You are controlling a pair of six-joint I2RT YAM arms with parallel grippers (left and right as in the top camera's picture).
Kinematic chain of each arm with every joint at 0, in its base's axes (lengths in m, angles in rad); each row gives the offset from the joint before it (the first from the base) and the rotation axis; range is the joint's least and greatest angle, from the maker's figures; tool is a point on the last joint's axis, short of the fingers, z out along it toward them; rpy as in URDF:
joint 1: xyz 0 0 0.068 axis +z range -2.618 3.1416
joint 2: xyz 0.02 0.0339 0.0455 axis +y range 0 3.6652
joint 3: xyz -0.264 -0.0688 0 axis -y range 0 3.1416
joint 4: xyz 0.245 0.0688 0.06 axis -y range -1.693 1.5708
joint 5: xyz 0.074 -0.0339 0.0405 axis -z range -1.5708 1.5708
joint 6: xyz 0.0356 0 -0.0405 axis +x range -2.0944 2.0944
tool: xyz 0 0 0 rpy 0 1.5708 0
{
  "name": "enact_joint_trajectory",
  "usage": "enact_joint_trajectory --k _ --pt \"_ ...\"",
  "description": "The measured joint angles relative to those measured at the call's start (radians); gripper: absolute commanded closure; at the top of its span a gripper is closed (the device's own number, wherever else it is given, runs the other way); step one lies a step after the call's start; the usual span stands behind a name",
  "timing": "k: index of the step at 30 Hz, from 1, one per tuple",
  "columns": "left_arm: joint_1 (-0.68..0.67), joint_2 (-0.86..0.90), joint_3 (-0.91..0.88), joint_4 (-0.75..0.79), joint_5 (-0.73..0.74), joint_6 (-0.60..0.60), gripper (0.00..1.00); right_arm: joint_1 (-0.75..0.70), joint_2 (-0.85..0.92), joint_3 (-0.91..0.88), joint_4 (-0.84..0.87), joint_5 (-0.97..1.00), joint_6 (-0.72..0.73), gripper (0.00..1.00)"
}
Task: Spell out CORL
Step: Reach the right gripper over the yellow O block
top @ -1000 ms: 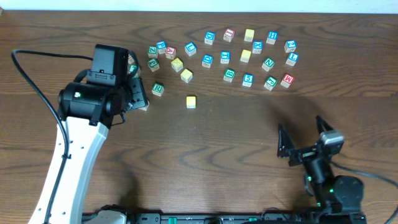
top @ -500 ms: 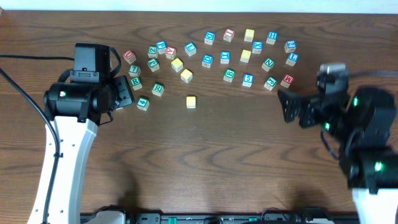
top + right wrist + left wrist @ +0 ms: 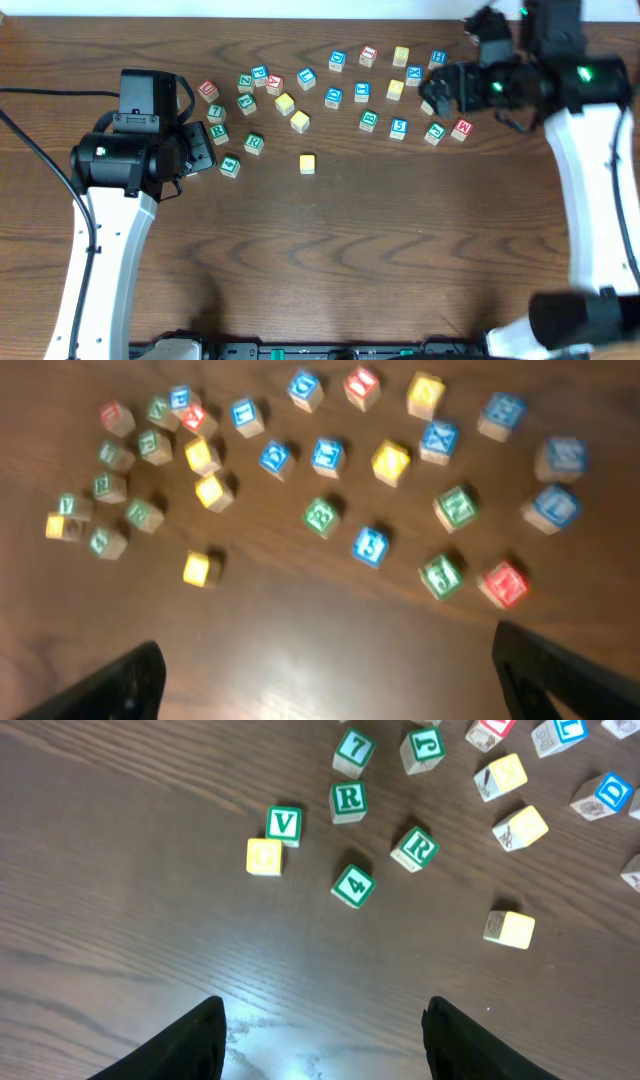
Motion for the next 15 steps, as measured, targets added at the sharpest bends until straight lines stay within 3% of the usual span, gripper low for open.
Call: enact_joint_trajectory --k 3,7,15 --pt "0.0 0.0 0.0 -0.001 0.0 0.0 0.37 0.018 0.186 0.247 -0.148 0.01 -0.009 0.01" --pt "0.0 0.0 0.0 -0.001 0.0 0.0 0.37 0.02 0.374 0.469 -0.211 0.013 -0.017 0.01" --pt "0.0 0.0 0.0 -0.007 0.0 0.0 0.37 0.02 0.549 0.522 -0.153 0.025 -0.053 0.01"
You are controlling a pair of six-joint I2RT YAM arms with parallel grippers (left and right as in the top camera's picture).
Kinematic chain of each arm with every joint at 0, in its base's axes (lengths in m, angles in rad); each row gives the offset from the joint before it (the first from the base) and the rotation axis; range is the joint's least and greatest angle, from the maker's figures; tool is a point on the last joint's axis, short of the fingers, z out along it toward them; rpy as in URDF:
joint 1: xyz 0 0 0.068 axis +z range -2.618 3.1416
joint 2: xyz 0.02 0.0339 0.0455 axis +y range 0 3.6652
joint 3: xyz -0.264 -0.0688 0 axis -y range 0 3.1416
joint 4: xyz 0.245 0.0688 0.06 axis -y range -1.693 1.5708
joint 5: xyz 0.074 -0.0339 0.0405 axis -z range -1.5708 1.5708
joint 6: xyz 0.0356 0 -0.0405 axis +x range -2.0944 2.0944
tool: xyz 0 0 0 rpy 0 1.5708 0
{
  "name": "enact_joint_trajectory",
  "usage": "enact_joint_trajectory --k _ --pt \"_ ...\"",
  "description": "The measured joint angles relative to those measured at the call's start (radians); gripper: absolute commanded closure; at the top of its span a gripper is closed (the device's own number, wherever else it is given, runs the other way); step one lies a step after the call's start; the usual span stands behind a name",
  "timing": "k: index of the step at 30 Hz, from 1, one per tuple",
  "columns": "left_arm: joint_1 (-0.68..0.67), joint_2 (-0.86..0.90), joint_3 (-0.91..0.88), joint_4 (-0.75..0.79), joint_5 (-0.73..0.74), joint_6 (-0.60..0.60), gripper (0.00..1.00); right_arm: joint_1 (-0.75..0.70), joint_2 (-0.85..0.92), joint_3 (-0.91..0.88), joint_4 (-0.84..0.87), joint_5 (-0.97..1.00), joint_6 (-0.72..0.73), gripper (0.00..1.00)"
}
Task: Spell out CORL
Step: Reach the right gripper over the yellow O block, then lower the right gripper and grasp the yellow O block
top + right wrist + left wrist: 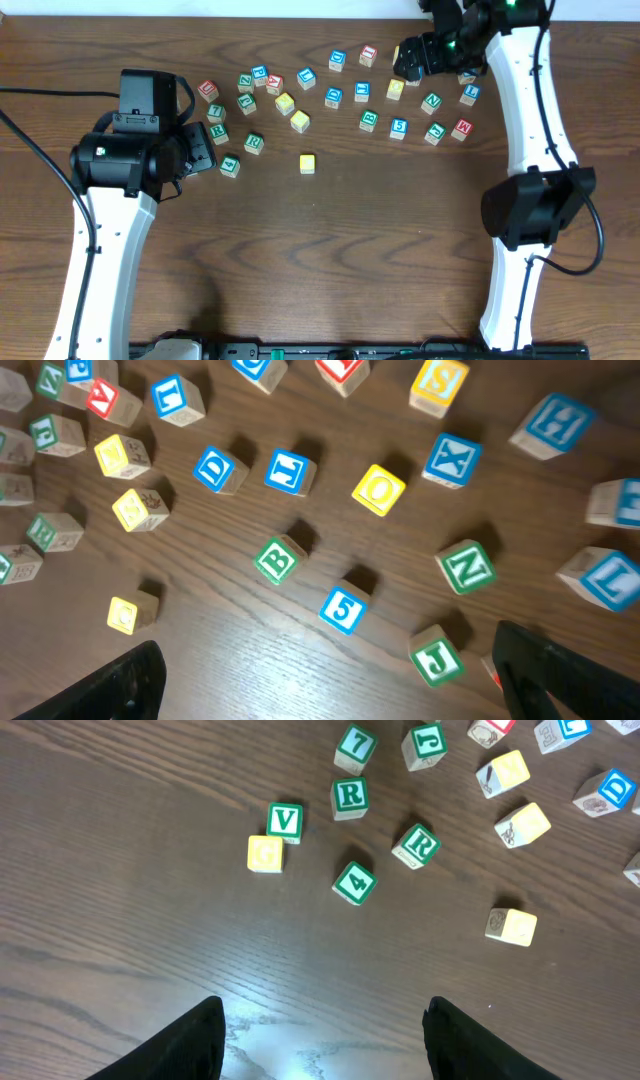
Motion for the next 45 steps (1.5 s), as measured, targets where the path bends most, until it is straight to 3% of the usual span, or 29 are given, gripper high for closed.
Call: enact_joint_trajectory --k 6,10,13,18,23,45 --pt "0.0 0.0 0.0 -0.002 0.0 0.0 0.37 0.0 0.033 0.0 0.025 -0.082 0.001 0.02" --pt "0.0 0.0 0.0 -0.003 0.0 0.0 0.37 0.011 0.039 0.001 0.087 -0.072 0.073 0.16" --pt "0.0 0.0 0.0 -0.003 0.0 0.0 0.37 0.046 0.043 0.002 0.109 0.038 0.202 0.22" --pt "0.0 0.0 0.0 -0.003 0.0 0.0 0.37 0.145 0.052 -0.01 0.14 0.309 0.422 0.24" --pt "0.0 0.0 0.0 -0.003 0.0 0.0 0.37 0.202 0.054 -0.084 0.204 0.443 0.536 0.26" --pt "0.0 0.0 0.0 -0.004 0.0 0.0 0.37 0.141 0.059 -0.43 0.594 0.437 0.522 0.31"
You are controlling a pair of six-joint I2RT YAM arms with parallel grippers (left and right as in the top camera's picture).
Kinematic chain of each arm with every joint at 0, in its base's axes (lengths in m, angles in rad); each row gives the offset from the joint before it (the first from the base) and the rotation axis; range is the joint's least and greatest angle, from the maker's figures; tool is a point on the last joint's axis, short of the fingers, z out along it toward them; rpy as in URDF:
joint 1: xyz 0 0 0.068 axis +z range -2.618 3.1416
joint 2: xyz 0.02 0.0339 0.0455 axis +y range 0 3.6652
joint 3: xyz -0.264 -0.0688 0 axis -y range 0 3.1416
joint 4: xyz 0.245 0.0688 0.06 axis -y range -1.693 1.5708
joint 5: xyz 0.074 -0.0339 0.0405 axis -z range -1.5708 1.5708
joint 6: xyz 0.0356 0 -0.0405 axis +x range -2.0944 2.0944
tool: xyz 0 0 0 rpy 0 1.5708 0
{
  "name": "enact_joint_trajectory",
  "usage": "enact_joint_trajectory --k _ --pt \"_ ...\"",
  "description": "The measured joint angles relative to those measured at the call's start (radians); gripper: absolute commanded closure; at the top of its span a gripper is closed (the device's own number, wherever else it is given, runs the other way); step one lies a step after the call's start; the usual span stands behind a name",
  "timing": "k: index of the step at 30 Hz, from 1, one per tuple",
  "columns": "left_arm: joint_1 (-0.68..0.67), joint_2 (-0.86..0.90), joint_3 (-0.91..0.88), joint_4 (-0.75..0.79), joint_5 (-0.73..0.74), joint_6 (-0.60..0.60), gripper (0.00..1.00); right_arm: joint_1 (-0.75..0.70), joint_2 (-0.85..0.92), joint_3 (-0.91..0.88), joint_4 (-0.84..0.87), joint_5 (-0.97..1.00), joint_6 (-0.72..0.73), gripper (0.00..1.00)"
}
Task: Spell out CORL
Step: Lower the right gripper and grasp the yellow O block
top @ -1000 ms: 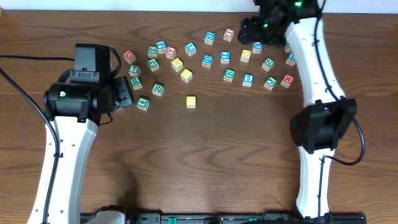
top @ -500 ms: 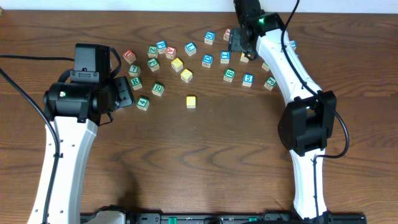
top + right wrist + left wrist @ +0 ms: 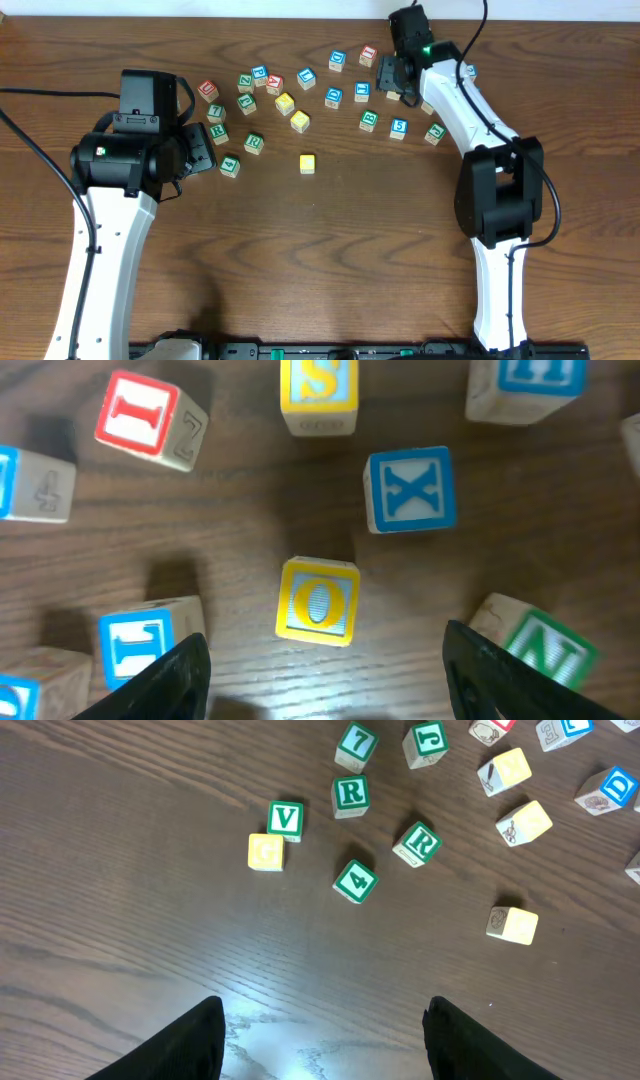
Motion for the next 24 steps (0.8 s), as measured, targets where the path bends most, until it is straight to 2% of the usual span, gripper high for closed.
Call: enact_joint_trajectory --k 17,24 --pt "0.0 0.0 0.0 0.0 0.0 0.0 0.37 -0.001 0.0 -0.183 0.26 -0.018 -0.016 0.41" --pt "0.0 0.0 0.0 0.0 0.0 0.0 0.37 -0.001 0.0 -0.234 0.354 -0.018 -0.018 0.51"
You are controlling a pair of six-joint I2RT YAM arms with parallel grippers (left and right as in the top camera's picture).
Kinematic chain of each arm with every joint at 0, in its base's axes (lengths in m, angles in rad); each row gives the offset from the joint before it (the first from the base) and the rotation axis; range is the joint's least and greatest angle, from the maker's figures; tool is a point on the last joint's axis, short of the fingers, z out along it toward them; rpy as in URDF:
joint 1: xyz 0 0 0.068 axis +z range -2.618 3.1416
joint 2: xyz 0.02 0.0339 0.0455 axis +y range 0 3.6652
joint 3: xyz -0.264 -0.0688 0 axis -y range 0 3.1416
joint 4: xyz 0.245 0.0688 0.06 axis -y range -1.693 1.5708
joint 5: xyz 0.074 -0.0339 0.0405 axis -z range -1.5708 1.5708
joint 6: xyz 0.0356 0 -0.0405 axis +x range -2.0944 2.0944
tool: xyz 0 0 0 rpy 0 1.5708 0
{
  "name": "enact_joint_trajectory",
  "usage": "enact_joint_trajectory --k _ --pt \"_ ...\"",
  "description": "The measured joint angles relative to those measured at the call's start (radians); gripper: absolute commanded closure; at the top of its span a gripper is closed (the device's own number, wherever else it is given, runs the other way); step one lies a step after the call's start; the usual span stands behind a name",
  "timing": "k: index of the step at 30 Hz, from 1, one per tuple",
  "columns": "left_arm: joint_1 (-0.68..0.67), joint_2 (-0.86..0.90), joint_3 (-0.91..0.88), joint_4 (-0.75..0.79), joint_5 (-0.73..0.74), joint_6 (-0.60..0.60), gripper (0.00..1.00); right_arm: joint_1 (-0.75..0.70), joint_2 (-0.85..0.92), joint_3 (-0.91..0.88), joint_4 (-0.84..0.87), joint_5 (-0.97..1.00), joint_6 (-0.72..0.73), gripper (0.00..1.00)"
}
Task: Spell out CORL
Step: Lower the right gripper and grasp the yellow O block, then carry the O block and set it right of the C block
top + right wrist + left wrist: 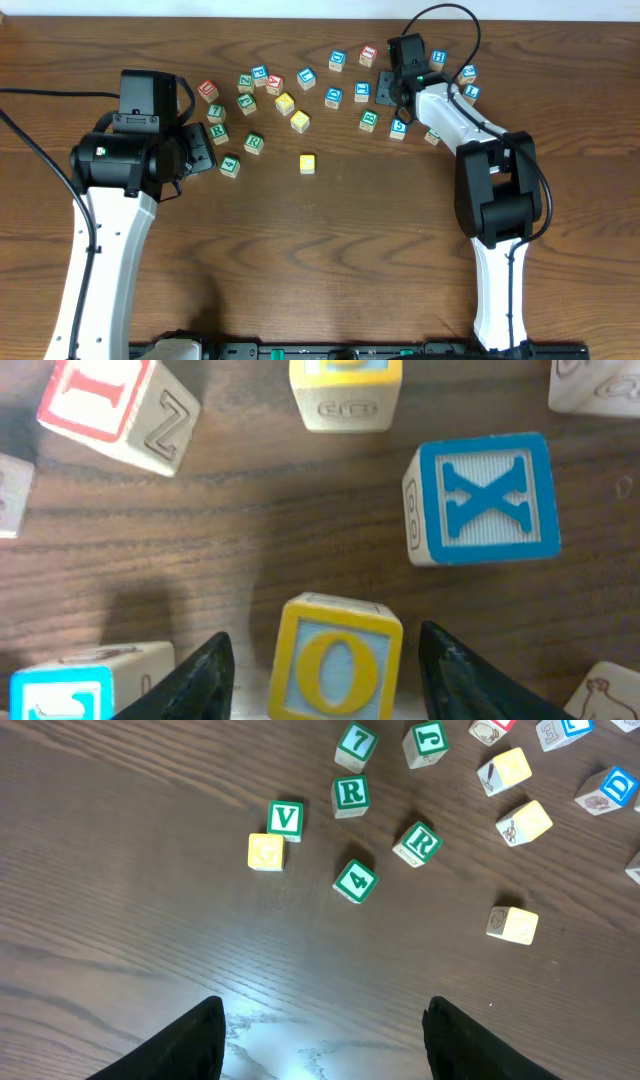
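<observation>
The yellow O block [335, 660] sits on the table between the fingers of my right gripper [330, 685]. That gripper is open, with a gap on each side of the block. In the overhead view the right gripper [397, 85] is low among the back blocks. Two green R blocks [349, 796] [417, 844] lie ahead of my left gripper [325, 1040], which is open and holds nothing. The left gripper [200, 150] hovers at the left of the block field. I cannot pick out a C or an L block.
A blue X block [483, 497], a red block [115, 405], a yellow block [345, 390] and a blue block [90, 685] crowd round the O. A lone yellow block [307, 163] lies nearer the front. Green V [285, 819], 4 [354, 881] and a yellow block [265, 851] lie near the R blocks.
My right gripper has come lower and closer to the O block, which now fills the space between its open fingers. The left arm and all blocks are unchanged.
My right gripper was first high over the right end of the block field, open. Then it was over the back blocks with the O in view, then centred above the O. Now it straddles the O. The left arm has stayed put throughout.
</observation>
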Motion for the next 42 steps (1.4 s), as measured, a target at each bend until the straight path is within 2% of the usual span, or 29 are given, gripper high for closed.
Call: enact_joint_trajectory --k 4,11,18,32,36,42 --pt "0.0 0.0 0.0 0.0 0.0 0.0 0.37 0.0 0.0 -0.001 0.028 0.009 -0.004 0.65" --pt "0.0 0.0 0.0 0.0 0.0 0.0 0.37 0.0 0.0 -0.001 0.036 0.017 -0.007 0.67" --pt "0.0 0.0 0.0 0.0 0.0 0.0 0.37 0.0 0.0 -0.002 0.036 0.017 -0.008 0.75" --pt "0.0 0.0 0.0 0.0 0.0 0.0 0.37 0.0 -0.033 -0.004 -0.022 0.017 -0.069 0.75" --pt "0.0 0.0 0.0 0.0 0.0 0.0 0.37 0.0 -0.13 -0.007 -0.097 0.01 -0.077 0.75" --pt "0.0 0.0 0.0 0.0 0.0 0.0 0.37 0.005 -0.312 -0.009 -0.27 -0.1 -0.095 0.74"
